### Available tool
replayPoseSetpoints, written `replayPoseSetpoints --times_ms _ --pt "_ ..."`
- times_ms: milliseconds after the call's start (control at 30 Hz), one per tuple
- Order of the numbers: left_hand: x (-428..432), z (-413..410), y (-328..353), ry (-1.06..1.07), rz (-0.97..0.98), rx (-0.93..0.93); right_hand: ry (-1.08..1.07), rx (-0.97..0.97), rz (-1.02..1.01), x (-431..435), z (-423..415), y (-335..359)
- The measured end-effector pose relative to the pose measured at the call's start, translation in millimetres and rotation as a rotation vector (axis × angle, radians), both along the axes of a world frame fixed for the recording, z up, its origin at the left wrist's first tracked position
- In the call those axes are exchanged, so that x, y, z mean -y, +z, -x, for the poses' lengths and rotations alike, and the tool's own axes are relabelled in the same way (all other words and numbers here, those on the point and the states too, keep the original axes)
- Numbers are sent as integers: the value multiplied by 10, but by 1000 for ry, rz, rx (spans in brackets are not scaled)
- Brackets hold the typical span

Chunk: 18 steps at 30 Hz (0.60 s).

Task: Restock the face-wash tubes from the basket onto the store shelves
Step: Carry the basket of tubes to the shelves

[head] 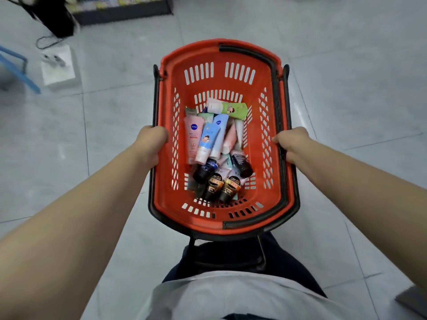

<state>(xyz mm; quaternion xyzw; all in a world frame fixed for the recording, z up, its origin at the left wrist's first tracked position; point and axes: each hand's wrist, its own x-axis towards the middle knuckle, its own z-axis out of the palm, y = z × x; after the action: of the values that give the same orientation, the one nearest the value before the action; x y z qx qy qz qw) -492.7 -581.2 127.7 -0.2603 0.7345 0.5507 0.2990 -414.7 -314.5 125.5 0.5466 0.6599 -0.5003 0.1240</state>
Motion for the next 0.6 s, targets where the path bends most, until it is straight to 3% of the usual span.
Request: replayPoseSetpoints --times_ms 400,600 --pt "582 1998 211 215 101 20 207 -47 89 456 2685 -63" --pt "859 3161 223 246 108 23 205 -29 99 715 4010 -1"
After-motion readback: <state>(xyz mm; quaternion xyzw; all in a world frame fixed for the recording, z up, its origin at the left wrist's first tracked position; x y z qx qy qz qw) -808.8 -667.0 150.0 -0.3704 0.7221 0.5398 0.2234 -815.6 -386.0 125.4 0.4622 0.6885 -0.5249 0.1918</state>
